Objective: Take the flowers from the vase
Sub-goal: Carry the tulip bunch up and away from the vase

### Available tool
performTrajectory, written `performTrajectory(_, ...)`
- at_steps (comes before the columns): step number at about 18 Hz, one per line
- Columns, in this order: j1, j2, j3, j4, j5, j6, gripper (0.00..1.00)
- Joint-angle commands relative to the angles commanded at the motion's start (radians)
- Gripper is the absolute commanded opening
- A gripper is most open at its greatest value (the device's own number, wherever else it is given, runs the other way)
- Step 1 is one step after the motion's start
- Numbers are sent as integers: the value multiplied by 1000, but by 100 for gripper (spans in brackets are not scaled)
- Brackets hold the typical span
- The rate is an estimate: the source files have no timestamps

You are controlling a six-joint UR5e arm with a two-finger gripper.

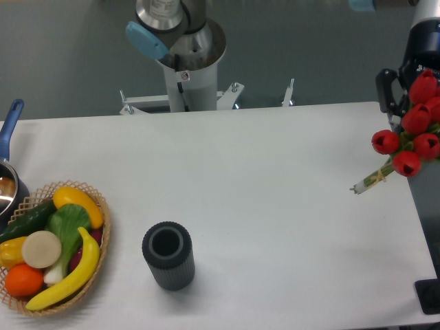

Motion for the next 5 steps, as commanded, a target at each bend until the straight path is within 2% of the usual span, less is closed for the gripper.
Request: performTrajectory(5, 6, 9, -31, 2, 0, 20, 45)
